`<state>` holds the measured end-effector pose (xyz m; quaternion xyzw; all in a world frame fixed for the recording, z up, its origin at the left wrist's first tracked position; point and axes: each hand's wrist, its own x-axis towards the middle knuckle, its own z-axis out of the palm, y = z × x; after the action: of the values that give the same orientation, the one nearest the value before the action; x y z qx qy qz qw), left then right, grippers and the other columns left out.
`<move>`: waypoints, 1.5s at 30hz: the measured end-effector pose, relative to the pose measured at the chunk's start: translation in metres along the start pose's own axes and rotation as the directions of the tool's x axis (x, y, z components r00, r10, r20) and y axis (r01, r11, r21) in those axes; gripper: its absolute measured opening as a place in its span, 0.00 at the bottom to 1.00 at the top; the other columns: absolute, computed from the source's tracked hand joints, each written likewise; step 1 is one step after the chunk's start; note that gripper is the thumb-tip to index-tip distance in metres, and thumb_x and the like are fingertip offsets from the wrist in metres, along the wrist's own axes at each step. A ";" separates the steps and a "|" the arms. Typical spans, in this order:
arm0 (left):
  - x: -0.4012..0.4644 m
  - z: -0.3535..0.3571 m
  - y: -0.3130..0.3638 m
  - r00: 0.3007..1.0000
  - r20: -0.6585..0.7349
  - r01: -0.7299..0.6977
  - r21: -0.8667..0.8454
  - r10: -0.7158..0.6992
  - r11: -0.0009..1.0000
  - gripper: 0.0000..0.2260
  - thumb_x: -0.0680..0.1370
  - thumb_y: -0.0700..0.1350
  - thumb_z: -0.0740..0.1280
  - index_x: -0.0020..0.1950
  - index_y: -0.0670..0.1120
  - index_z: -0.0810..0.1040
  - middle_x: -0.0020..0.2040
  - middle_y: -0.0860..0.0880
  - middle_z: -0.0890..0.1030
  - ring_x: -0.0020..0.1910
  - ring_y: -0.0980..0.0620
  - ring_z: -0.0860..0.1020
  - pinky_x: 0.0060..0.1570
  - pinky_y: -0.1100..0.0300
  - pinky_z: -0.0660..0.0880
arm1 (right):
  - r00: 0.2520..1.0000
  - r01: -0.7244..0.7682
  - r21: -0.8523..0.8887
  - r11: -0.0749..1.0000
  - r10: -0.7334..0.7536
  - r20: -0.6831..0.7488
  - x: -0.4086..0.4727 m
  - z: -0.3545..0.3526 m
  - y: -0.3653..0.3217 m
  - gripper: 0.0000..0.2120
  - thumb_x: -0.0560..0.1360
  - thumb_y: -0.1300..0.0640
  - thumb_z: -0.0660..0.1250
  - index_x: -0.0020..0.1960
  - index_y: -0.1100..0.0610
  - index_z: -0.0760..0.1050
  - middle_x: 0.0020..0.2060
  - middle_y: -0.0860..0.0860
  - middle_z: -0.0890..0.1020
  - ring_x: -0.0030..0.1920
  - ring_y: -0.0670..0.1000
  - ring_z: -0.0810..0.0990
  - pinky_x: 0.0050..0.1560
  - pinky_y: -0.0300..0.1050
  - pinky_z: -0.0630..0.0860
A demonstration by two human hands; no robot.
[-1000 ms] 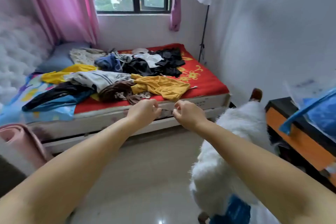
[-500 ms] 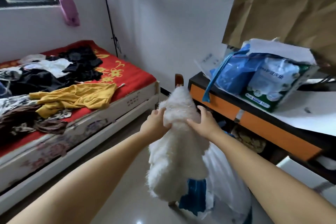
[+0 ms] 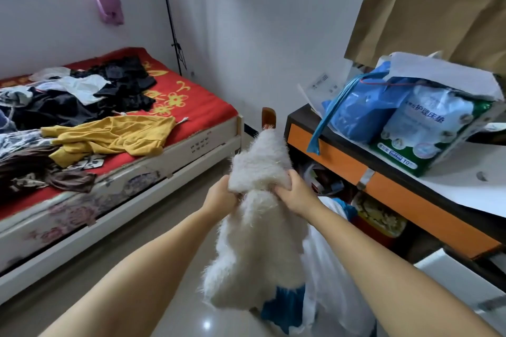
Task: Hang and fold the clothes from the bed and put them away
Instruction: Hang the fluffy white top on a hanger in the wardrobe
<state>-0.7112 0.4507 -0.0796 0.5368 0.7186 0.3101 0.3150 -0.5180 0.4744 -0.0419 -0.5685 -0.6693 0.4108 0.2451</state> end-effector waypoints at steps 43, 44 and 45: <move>-0.417 -0.363 -0.120 0.924 -0.330 0.018 -0.466 -0.193 0.884 0.15 0.71 0.57 0.72 0.56 0.57 0.77 0.51 0.55 0.83 0.51 0.57 0.81 0.48 0.65 0.78 | 0.533 0.024 0.750 0.661 -0.643 0.549 -0.216 0.220 -0.376 0.05 0.77 0.60 0.63 0.44 0.60 0.75 0.33 0.53 0.77 0.36 0.51 0.77 0.43 0.45 0.74; -0.430 -0.358 -0.140 0.931 -0.269 0.115 -0.429 -0.249 0.896 0.17 0.71 0.54 0.73 0.59 0.57 0.75 0.54 0.55 0.82 0.53 0.59 0.80 0.50 0.66 0.77 | 0.532 -0.073 0.754 0.653 -0.614 0.583 -0.217 0.225 -0.378 0.09 0.78 0.58 0.62 0.41 0.58 0.74 0.30 0.51 0.77 0.33 0.49 0.76 0.40 0.43 0.73; -0.443 -0.353 -0.159 0.917 -0.260 0.183 -0.395 -0.301 0.900 0.18 0.72 0.51 0.73 0.61 0.56 0.75 0.56 0.54 0.81 0.55 0.59 0.79 0.54 0.65 0.76 | 0.527 -0.142 0.757 0.638 -0.598 0.604 -0.219 0.231 -0.380 0.11 0.79 0.56 0.61 0.39 0.56 0.74 0.27 0.50 0.76 0.31 0.47 0.75 0.38 0.42 0.72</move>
<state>-0.9805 -0.0522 0.0638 0.3183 0.7517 0.4766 0.3263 -0.8636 0.1944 0.1783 -0.0551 -0.5532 0.8143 0.1673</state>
